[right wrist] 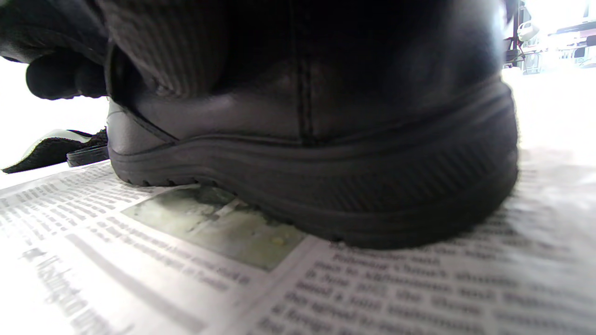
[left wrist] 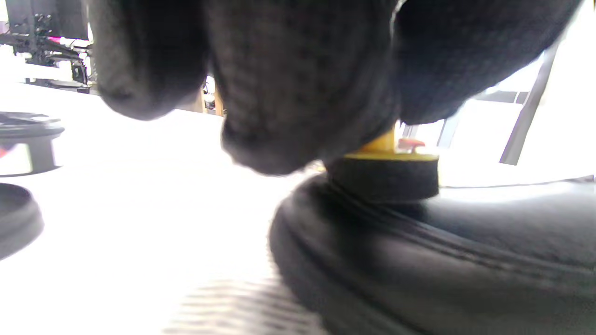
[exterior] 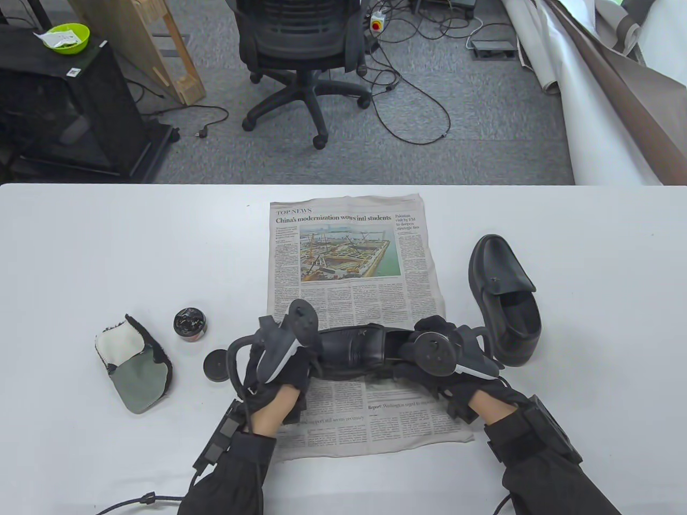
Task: Dip and apply built-in sponge shoe polish on shoes
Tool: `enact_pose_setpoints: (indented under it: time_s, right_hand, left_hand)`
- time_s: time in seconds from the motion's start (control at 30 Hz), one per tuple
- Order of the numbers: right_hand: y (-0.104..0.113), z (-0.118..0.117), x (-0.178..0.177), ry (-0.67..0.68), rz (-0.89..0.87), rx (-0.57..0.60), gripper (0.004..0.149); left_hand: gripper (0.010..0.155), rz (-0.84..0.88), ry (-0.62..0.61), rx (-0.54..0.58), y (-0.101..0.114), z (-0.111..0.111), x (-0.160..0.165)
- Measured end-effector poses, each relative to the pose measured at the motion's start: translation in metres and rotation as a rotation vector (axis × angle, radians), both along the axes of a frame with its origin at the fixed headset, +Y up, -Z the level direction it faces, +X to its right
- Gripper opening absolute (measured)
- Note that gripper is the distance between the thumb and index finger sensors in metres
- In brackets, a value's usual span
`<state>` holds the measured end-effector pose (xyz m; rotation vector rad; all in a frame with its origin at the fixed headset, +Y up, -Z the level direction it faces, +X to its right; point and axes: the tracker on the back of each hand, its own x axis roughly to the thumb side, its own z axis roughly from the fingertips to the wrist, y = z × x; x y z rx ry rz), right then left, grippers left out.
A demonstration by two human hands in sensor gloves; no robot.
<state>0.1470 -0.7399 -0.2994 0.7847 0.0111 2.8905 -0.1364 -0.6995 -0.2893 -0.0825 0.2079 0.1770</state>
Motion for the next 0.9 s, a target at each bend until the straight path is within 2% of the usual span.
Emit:
enact_pose_setpoints:
  time_s: [0.2, 0.3, 0.37, 0.43, 0.63, 0.9]
  right_hand:
    - [0.000, 0.000, 0.000, -0.002, 0.002, 0.002, 0.040]
    - [0.000, 0.000, 0.000, -0.004, 0.004, 0.005, 0.040]
    - [0.000, 0.000, 0.000, -0.004, 0.003, 0.004, 0.040]
    - [0.000, 0.000, 0.000, -0.004, 0.004, 0.004, 0.040]
    - [0.000, 0.000, 0.000, -0.003, 0.004, 0.005, 0.040]
    - [0.000, 0.000, 0.000, -0.001, 0.003, 0.004, 0.040]
  left_hand:
    - [0.047, -0.013, 0.125, 0.096, 0.025, 0.025, -0.066]
    - [0.047, -0.042, 0.198, 0.034, 0.019, 0.027, -0.097]
    - [0.048, 0.022, 0.227, 0.008, 0.004, 0.025, -0.113]
    - [0.048, 0.003, 0.229, -0.054, -0.003, 0.024, -0.121]
    - [0.049, 0.000, 0.245, -0.118, -0.013, 0.022, -0.128]
    - [0.049, -0.060, 0.262, -0.142, -0.022, 0.019, -0.127]
